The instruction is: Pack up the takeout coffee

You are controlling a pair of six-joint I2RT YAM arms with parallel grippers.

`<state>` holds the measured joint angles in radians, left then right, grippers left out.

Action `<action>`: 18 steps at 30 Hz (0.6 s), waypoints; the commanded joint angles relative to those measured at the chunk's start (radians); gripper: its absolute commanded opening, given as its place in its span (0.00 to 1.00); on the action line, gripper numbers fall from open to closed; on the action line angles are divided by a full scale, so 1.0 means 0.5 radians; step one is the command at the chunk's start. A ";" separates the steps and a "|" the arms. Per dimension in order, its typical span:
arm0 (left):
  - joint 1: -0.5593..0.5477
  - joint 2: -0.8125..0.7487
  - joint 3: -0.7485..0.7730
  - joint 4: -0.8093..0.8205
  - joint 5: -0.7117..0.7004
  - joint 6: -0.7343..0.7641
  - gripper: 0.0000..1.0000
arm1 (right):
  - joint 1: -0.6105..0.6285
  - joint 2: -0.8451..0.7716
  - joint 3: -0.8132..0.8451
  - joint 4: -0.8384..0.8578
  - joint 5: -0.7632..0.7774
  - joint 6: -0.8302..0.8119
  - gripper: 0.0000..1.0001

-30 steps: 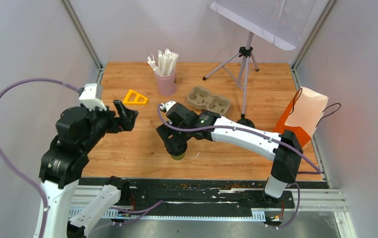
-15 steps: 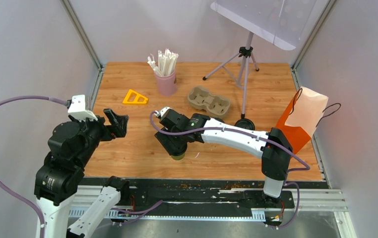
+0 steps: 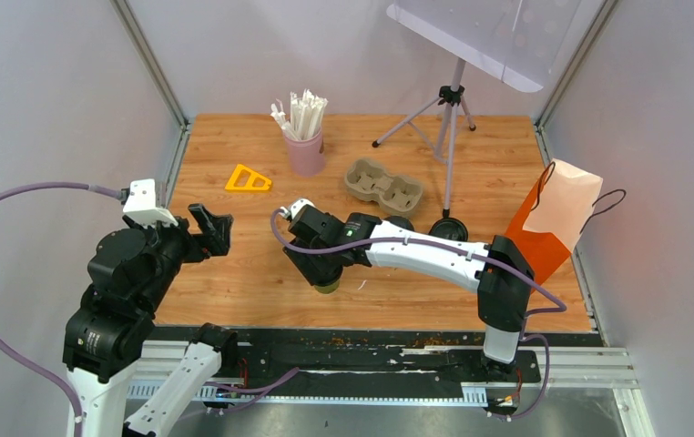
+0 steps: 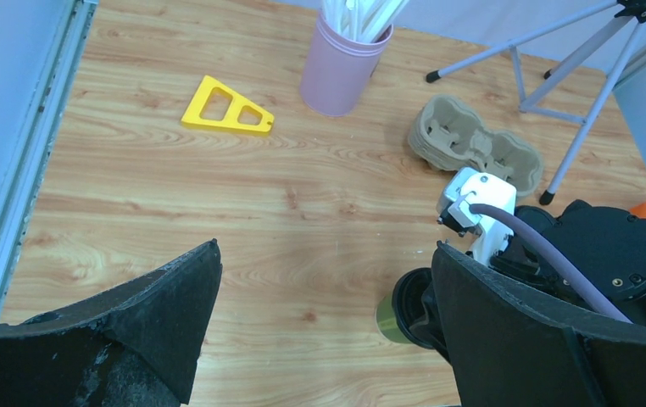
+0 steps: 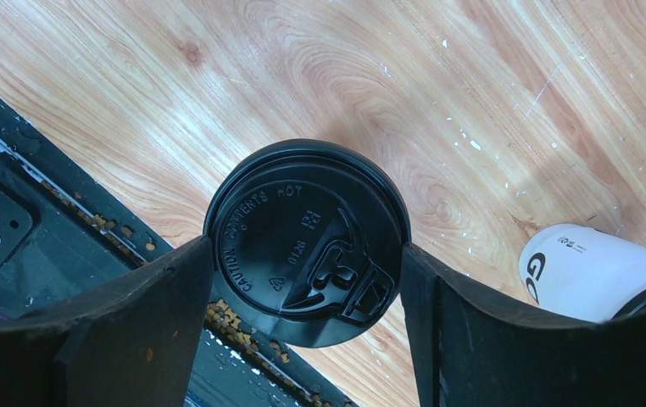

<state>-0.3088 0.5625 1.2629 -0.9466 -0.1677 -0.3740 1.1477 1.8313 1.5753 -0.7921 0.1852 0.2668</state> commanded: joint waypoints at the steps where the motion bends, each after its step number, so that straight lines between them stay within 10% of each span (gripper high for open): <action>1: 0.001 -0.013 -0.005 0.037 -0.041 0.039 1.00 | 0.024 0.080 -0.047 -0.029 0.032 0.007 0.73; 18: 0.001 0.025 -0.109 -0.013 0.102 0.010 1.00 | -0.076 -0.284 -0.286 -0.108 -0.056 0.044 0.66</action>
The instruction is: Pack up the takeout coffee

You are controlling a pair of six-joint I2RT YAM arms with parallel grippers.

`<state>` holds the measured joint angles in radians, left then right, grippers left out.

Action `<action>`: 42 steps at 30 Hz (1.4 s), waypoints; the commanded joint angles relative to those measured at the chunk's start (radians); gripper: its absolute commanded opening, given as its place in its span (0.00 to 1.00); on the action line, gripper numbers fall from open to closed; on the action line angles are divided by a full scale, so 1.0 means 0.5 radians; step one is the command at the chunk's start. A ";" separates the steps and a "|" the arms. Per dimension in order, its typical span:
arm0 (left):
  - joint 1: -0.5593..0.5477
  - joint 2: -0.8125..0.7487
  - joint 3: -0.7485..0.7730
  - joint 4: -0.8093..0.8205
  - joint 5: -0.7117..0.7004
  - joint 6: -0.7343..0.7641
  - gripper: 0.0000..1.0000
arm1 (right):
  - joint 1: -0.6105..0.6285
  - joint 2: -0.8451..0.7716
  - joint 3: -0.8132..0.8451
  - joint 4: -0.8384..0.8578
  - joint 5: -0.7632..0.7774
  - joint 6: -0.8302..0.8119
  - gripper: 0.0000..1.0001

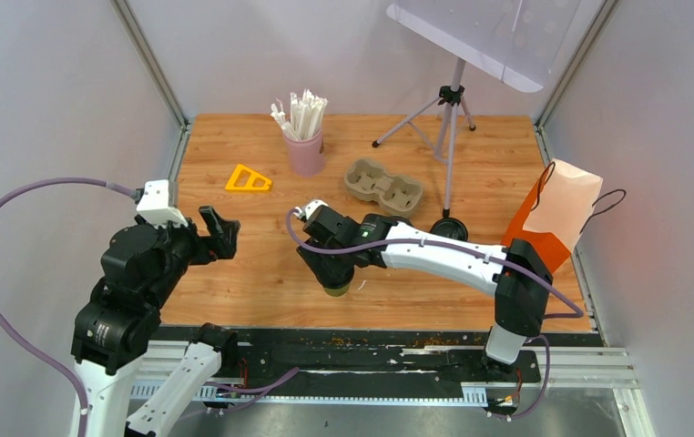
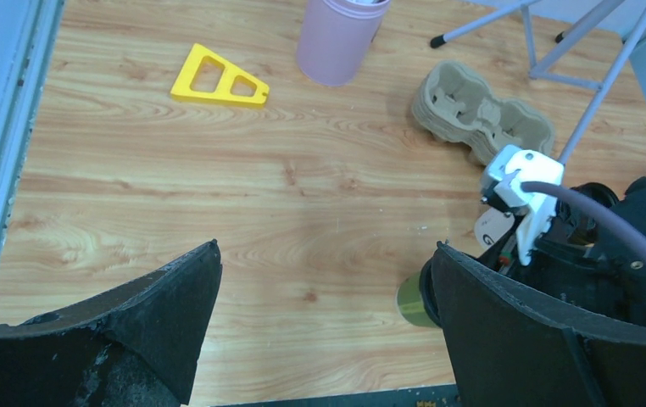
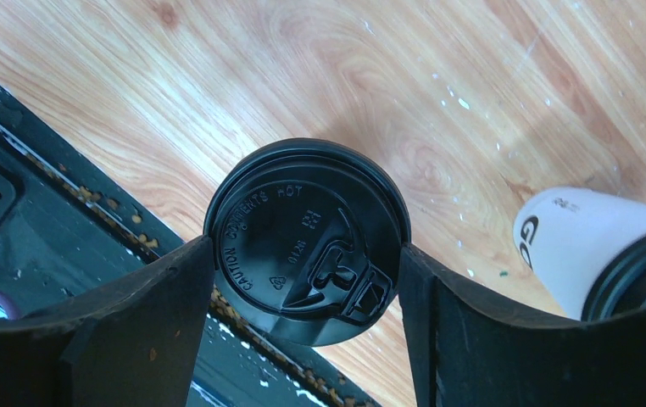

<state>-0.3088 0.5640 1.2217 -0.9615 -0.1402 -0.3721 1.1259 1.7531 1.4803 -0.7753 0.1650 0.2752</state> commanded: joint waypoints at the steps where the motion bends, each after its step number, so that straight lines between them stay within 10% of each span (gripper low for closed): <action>1: 0.001 0.025 -0.032 0.020 0.049 0.004 1.00 | -0.034 -0.154 -0.122 -0.164 -0.009 0.035 0.66; 29: 0.001 0.050 -0.124 0.033 0.126 -0.030 1.00 | -0.826 -0.998 -0.881 -0.261 0.027 -0.034 0.68; 42: 0.001 0.065 -0.157 0.035 0.138 -0.036 1.00 | -0.848 -1.013 -0.601 -0.475 -0.016 -0.004 1.00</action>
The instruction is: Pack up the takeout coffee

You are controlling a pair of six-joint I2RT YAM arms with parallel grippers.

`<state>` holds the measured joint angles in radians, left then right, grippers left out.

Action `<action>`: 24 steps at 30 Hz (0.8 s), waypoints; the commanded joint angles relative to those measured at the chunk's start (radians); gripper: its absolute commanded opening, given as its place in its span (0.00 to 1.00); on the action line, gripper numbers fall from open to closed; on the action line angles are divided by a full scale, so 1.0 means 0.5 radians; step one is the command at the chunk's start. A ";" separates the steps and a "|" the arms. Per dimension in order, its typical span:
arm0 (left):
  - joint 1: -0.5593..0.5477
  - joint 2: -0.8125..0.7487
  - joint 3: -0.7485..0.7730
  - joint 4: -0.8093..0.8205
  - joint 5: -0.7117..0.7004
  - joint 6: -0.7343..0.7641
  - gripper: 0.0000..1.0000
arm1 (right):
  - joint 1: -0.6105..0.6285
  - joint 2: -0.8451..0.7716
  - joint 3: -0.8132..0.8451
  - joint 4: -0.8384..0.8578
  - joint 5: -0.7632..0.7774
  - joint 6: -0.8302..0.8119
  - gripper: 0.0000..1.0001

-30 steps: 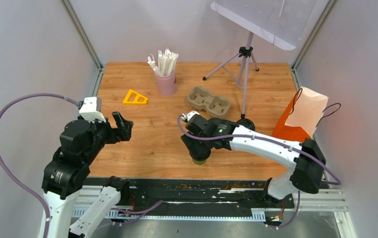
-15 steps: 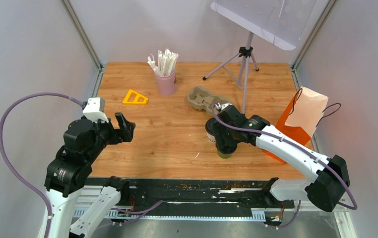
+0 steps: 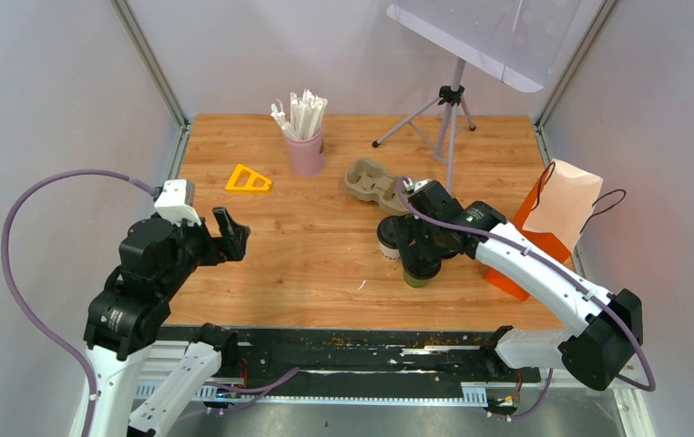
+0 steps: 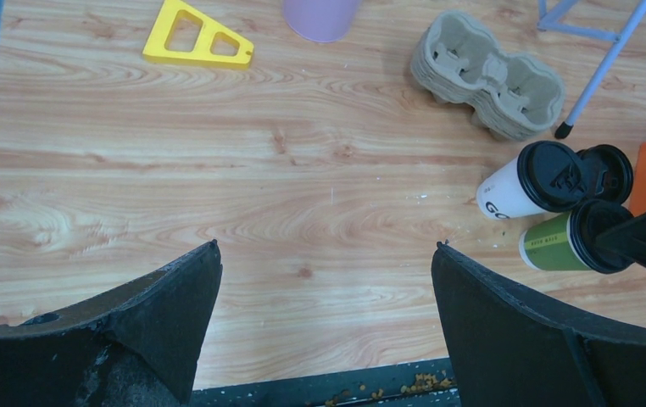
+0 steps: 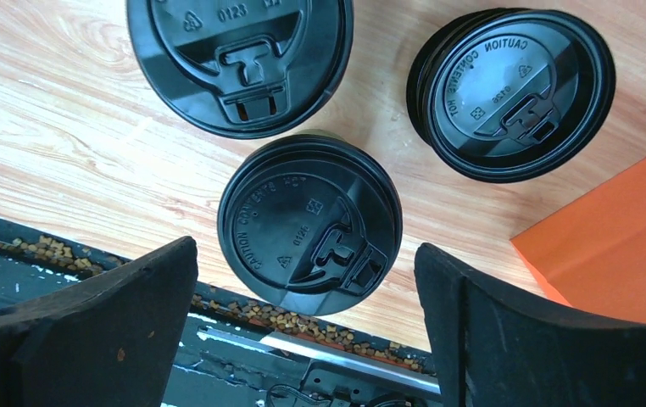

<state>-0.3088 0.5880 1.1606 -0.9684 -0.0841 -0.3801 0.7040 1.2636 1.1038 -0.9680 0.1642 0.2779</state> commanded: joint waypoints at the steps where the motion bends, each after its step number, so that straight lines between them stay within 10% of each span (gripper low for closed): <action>1: 0.001 0.017 -0.040 0.052 0.029 -0.024 1.00 | -0.005 -0.038 0.186 -0.120 -0.013 -0.005 1.00; 24: 0.001 0.056 -0.226 0.023 0.223 0.027 1.00 | -0.418 -0.063 1.339 -0.735 1.336 -0.011 0.98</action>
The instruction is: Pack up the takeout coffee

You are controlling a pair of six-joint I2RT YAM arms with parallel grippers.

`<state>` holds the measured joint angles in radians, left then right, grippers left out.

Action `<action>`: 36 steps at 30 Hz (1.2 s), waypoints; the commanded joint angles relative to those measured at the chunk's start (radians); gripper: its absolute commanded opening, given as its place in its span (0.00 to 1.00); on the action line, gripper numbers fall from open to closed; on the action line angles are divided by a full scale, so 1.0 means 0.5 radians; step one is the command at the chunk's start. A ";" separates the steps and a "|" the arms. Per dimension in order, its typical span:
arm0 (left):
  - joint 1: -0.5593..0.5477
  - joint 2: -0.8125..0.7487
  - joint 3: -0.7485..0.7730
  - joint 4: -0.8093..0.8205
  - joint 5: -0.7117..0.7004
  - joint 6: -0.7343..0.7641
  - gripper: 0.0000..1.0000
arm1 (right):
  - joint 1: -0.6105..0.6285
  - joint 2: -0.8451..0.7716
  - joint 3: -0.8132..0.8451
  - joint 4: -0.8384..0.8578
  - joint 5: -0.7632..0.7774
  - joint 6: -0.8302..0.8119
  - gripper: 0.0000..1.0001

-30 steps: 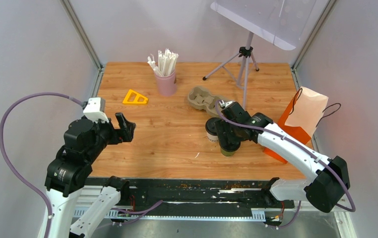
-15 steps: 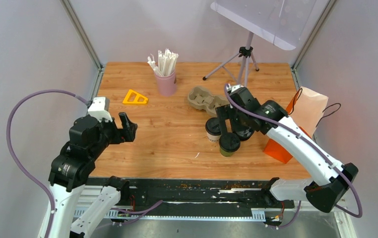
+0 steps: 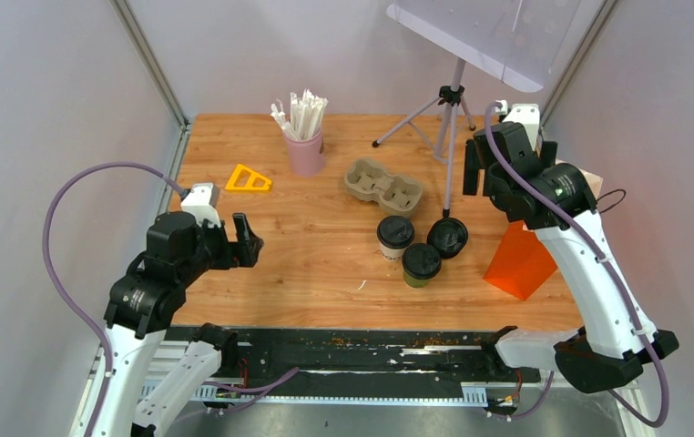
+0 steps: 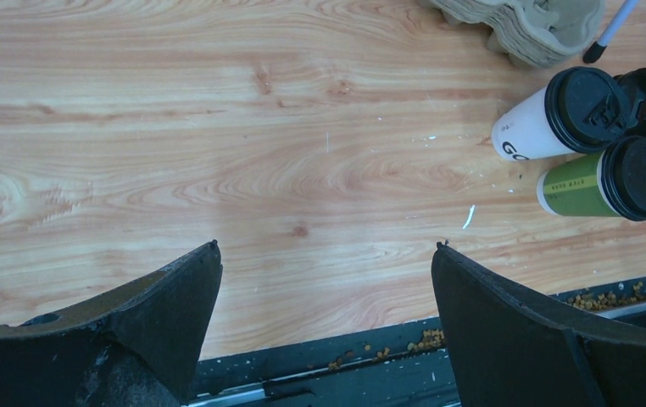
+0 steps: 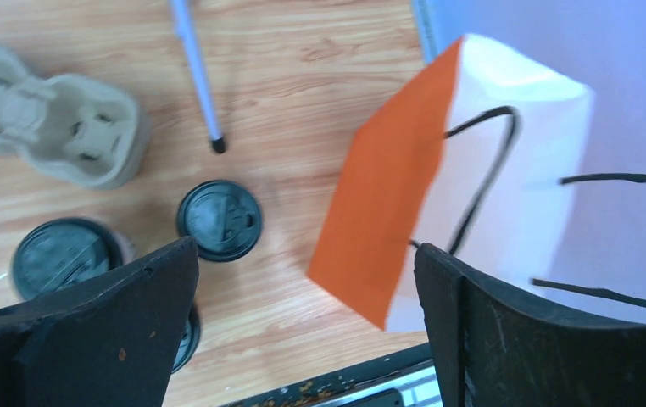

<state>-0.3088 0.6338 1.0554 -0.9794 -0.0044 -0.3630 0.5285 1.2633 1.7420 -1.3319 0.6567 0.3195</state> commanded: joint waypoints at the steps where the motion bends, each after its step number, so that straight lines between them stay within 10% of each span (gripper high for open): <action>1: 0.001 -0.041 -0.024 0.051 0.065 -0.009 1.00 | -0.093 -0.089 0.039 0.036 0.383 -0.126 0.98; 18: 0.002 -0.036 -0.155 0.163 0.125 -0.043 1.00 | -0.795 -0.094 -0.581 0.638 -0.198 -0.364 0.92; 31: 0.001 -0.018 -0.174 0.195 0.109 -0.052 1.00 | -0.959 -0.085 -0.584 0.658 -0.317 -0.470 0.13; 36: 0.001 -0.005 -0.188 0.225 0.152 -0.085 1.00 | -0.958 -0.124 -0.422 0.551 -0.254 -0.516 0.00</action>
<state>-0.3088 0.6220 0.9672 -0.9154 0.0486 -0.3847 0.0528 1.2495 1.4303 -1.0325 0.5037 0.0952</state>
